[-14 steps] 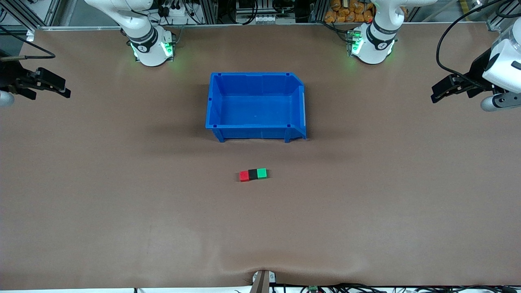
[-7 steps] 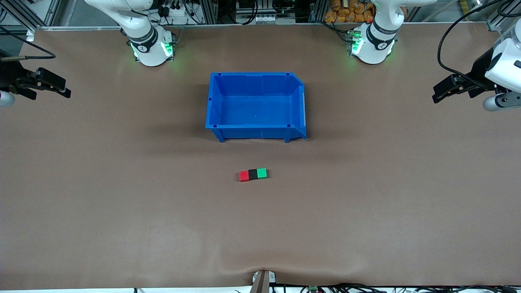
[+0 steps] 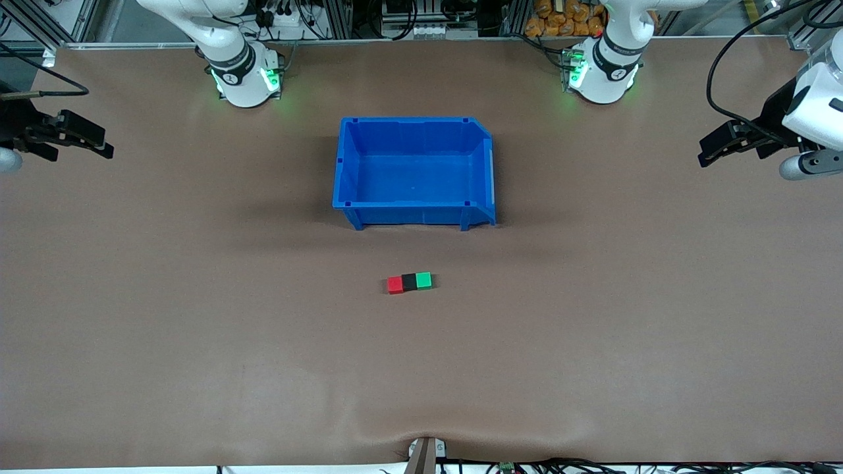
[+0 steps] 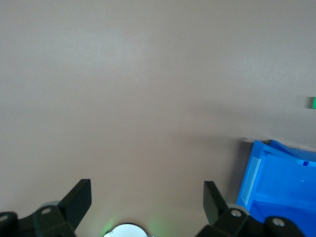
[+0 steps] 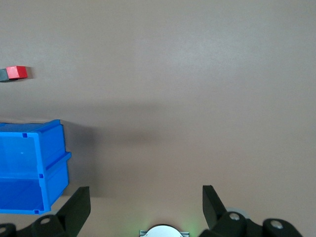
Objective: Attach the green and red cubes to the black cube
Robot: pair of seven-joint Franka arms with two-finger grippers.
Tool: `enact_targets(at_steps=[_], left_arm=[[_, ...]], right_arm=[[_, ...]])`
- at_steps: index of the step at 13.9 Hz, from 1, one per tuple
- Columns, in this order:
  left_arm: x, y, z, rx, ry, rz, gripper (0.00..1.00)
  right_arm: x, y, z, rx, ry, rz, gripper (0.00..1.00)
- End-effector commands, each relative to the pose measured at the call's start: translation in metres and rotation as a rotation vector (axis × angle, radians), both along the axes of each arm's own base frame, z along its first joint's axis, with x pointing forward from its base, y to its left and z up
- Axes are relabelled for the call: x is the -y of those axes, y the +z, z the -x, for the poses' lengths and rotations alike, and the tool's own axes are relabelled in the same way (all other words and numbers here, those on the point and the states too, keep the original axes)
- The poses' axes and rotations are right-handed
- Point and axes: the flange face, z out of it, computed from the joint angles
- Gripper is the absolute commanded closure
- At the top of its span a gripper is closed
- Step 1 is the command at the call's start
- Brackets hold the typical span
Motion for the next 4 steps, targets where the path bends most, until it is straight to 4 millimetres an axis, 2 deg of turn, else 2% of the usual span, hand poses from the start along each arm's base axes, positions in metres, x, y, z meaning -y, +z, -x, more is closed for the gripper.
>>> enact_targets(at_steps=[1, 4], left_arm=[[0.0003, 0.0048, -0.0029, -0.007, -0.025, -0.002, 0.0], [0.0002, 0.0056, -0.0024, -0.005, -0.025, -0.002, 0.0]], right_arm=[[0.0053, 0.0037, 0.0105, 0.007, 0.006, -0.001, 0.0], [0.0063, 0.0038, 0.0104, 0.008, 0.004, -0.002, 0.0]])
